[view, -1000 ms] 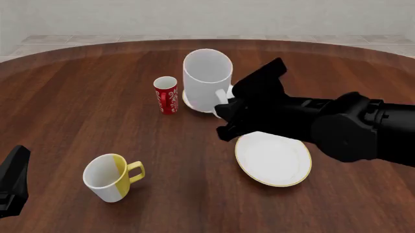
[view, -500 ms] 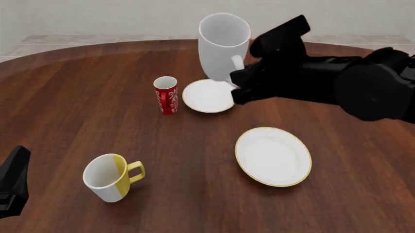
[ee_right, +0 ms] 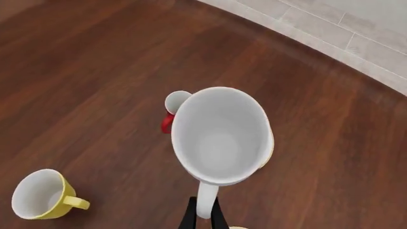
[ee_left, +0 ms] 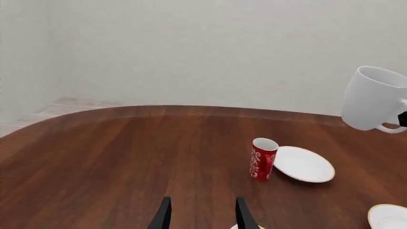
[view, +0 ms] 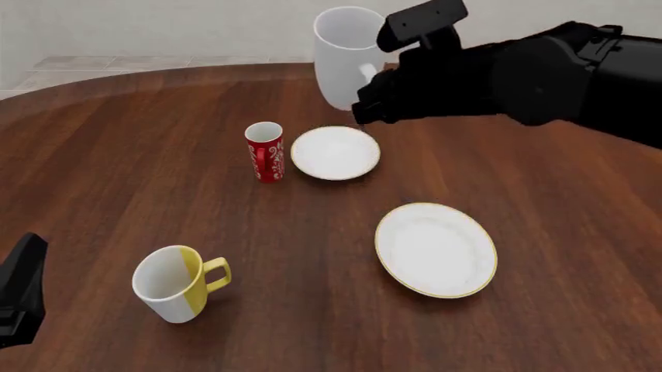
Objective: Put the white mug on the left plate.
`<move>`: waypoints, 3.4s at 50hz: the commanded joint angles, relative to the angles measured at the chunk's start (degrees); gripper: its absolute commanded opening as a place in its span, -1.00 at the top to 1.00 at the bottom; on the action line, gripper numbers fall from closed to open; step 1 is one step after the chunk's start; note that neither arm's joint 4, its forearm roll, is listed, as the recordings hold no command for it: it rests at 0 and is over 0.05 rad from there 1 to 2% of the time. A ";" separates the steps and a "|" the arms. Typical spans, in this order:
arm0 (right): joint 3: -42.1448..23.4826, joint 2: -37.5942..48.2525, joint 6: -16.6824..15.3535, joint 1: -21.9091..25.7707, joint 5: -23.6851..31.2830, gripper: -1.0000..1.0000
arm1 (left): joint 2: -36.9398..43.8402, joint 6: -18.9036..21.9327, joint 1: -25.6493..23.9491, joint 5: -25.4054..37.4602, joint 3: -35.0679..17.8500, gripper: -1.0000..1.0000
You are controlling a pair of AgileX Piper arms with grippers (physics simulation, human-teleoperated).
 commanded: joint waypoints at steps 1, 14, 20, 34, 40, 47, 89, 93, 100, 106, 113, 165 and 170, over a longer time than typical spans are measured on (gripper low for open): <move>-5.55 4.35 1.13 -0.94 2.10 1.00 | 0.00 0.14 0.26 0.00 -0.11 -1.00; -11.75 9.34 1.78 -3.56 4.27 1.00 | 0.00 -0.30 0.50 -0.11 -0.37 -1.00; -15.23 12.26 2.38 -5.36 5.35 1.00 | 0.00 -0.45 0.53 -0.19 -0.42 -1.00; -20.95 17.28 2.93 -6.84 7.53 1.00 | 0.01 -0.69 0.84 -0.17 -0.61 -1.00; -23.05 19.47 1.75 -7.02 8.40 1.00 | 0.01 -0.75 0.94 -0.15 -0.60 -1.00; -24.77 21.21 2.53 -7.74 8.62 1.00 | 0.01 -0.84 1.13 -0.16 -0.67 -1.00; -35.22 32.14 5.33 -8.04 11.58 1.00 | 0.00 -1.14 1.51 -0.01 -0.38 -1.00; -35.61 32.76 5.38 -8.46 11.55 1.00 | 0.00 -1.14 1.54 -0.06 -0.41 -1.00; -33.87 33.24 5.74 -8.31 10.33 1.00 | 0.00 -1.13 1.56 -0.12 -0.42 -1.00; -33.44 34.01 5.73 -7.87 10.51 1.00 | 0.01 -1.17 1.66 -0.11 -0.53 -1.00; -33.39 34.60 5.11 -7.65 10.71 1.00 | 0.01 -1.17 1.58 -0.21 -0.54 -1.00; -25.82 34.41 9.26 -5.79 3.69 1.00 | 0.01 -1.32 1.65 -0.30 -0.71 -1.00; -25.41 34.29 9.33 -5.73 3.34 1.00 | 0.01 -1.23 1.59 -0.27 -0.74 -1.00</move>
